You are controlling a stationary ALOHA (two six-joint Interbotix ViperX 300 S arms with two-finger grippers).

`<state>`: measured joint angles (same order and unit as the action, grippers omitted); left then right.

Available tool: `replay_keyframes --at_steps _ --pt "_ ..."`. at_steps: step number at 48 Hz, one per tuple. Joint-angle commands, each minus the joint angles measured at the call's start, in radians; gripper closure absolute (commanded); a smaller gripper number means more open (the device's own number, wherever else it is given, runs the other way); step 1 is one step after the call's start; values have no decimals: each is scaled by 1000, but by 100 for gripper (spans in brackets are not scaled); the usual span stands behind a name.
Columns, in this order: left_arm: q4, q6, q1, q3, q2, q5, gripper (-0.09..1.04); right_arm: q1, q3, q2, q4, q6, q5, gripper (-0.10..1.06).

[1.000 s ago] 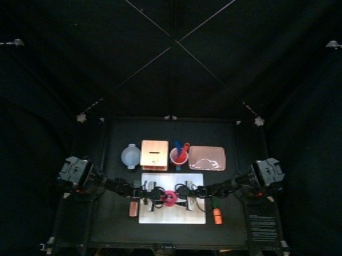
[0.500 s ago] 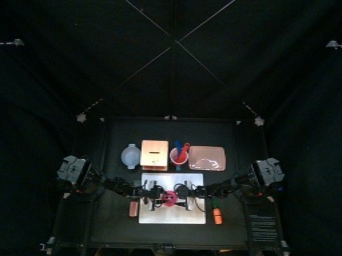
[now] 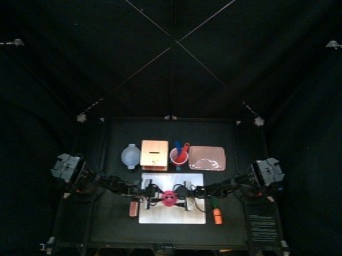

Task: Get the cutter from the drawer then cut the dough then place the extra dough in the bowl
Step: Cut the dough

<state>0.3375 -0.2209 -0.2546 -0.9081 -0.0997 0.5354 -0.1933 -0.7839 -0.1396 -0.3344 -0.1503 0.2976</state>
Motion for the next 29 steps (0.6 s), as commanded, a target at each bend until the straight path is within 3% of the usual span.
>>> replay_keyframes --at_steps 1,17,29 --pt "-2 -2 0 3 18 8 21 6 25 44 3 -2 -14 3" --pt "-3 -3 5 35 -74 12 43 28 37 110 2 0 -109 3" --pt "-5 -3 5 61 -126 12 44 44 83 114 46 2 -167 3"
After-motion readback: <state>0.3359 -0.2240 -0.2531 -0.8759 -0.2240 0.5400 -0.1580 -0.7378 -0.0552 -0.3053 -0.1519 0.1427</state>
